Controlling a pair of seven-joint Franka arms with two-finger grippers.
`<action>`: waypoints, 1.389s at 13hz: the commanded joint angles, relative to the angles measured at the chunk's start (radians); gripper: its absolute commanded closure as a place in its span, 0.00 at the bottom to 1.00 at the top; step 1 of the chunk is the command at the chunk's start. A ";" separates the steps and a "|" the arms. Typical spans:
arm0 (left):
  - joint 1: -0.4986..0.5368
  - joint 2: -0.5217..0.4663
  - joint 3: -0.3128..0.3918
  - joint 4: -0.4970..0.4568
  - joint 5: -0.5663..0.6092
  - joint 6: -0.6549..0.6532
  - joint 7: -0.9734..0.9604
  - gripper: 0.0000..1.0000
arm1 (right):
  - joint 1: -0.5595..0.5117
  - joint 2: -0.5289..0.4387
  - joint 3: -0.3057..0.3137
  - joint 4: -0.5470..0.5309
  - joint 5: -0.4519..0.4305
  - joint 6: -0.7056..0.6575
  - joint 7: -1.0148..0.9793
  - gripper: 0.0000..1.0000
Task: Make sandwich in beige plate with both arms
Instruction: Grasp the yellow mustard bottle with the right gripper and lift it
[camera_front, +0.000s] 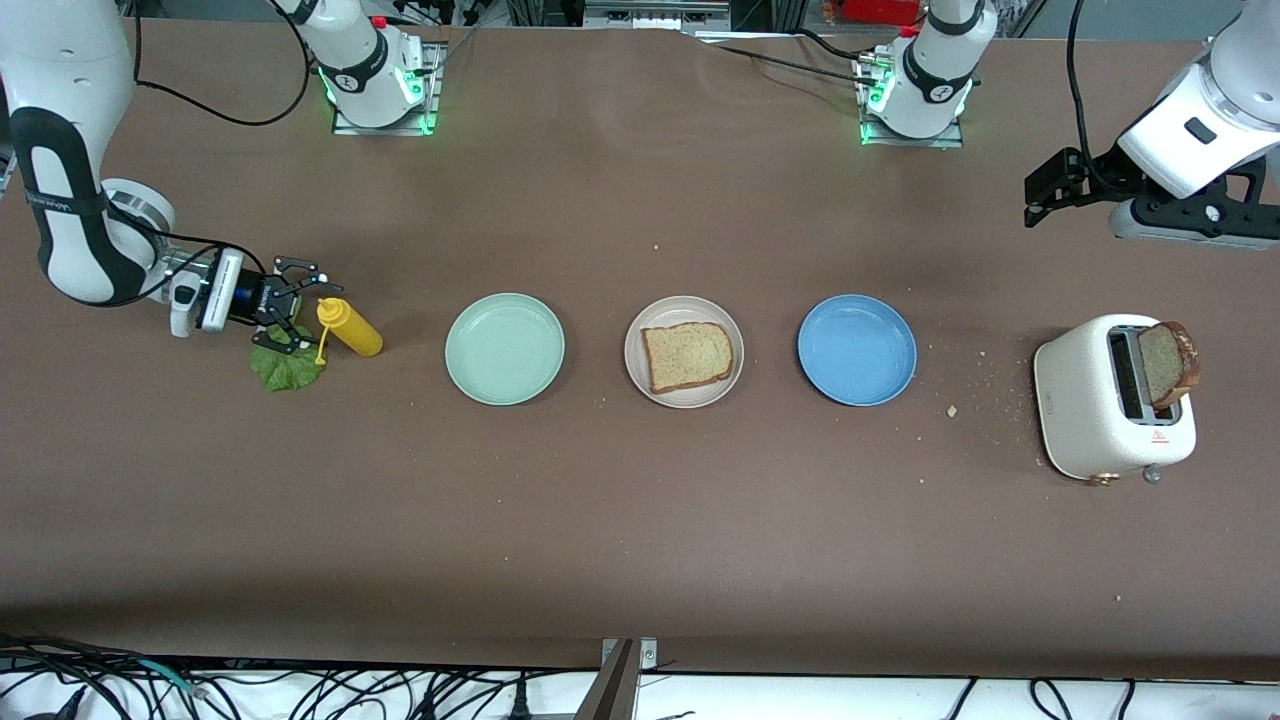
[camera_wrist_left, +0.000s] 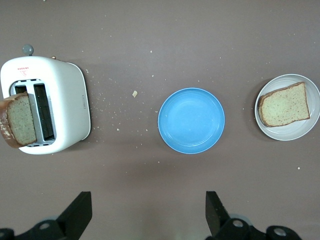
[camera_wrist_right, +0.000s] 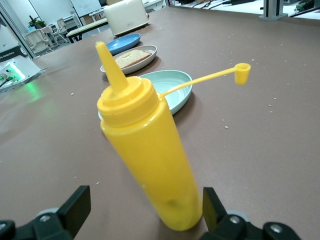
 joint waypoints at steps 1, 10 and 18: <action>0.000 0.003 -0.004 0.014 0.034 -0.024 0.011 0.00 | -0.001 0.026 0.012 0.011 0.053 -0.032 -0.033 0.01; -0.007 0.014 -0.006 0.016 0.033 -0.031 0.013 0.00 | 0.019 0.049 0.051 0.045 0.124 -0.013 -0.033 0.46; -0.013 0.017 -0.007 0.016 0.031 -0.032 0.016 0.00 | 0.246 -0.012 0.029 0.167 0.069 0.280 0.233 1.00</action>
